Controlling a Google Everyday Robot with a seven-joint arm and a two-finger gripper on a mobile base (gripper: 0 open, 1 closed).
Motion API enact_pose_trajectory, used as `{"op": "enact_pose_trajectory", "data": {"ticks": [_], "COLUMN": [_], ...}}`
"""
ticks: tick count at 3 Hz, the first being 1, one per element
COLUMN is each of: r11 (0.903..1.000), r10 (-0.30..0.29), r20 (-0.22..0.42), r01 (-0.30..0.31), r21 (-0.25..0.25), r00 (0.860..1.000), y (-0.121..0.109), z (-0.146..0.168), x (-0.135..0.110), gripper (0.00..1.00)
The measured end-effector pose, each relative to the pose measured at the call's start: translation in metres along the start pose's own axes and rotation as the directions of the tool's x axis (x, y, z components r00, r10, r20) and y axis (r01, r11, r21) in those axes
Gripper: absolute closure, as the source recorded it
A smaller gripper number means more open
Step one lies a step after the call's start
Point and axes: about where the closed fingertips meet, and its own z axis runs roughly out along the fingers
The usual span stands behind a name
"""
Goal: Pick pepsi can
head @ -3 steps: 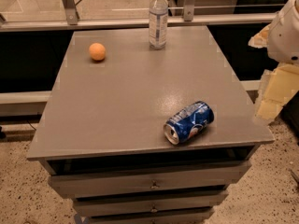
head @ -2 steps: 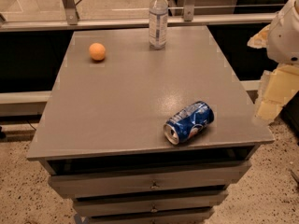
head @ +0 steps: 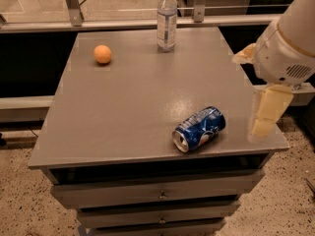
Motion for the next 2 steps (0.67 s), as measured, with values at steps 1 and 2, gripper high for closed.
{"op": "enact_pose_trajectory", "data": {"ticks": [1, 2], "r11": [0.9926, 0.9775], "r10": [-0.105, -0.179], "r20": [0.048, 0.096], "r01": [0.108, 0.189], "r21": [-0.055, -0.095], "r00": [0.993, 0.979], "y": [0.005, 0.007], "z": [0.037, 0.072], "x": [-0.012, -0.014], "gripper": [0.00, 0.00]}}
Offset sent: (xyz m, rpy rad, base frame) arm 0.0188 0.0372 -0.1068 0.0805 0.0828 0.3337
